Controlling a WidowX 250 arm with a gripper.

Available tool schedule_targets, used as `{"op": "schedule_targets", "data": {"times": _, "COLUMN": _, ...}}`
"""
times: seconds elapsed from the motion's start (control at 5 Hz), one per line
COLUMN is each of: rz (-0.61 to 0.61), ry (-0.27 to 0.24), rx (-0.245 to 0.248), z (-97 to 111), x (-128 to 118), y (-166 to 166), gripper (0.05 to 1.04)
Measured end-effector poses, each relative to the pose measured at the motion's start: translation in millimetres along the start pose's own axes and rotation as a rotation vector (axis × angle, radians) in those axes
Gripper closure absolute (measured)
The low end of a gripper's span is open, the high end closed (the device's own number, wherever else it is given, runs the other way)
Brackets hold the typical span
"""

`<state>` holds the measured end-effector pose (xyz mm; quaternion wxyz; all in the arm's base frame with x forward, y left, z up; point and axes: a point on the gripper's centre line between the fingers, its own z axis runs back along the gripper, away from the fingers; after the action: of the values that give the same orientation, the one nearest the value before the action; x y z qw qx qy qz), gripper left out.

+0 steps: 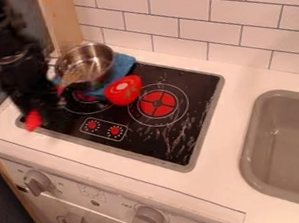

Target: Move the fork int the bottom of the pan

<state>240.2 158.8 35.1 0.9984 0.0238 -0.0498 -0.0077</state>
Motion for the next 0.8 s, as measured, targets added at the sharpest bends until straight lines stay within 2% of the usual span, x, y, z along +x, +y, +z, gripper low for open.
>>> {"op": "schedule_targets", "data": {"times": 0.2, "rz": -0.001, "ry": 0.0, "rx": 0.019, "z": -3, "x": -9, "y": 10, "gripper": 0.649}}
{"op": "schedule_targets", "data": {"times": 0.6, "rz": -0.016, "ry": 0.0, "rx": -0.003, "z": -3, "x": -32, "y": 10, "gripper": 0.649}}
{"op": "schedule_targets", "data": {"times": 0.8, "rz": -0.023, "ry": 0.001, "rx": -0.006, "z": -5, "x": -35, "y": 9, "gripper": 0.649}}
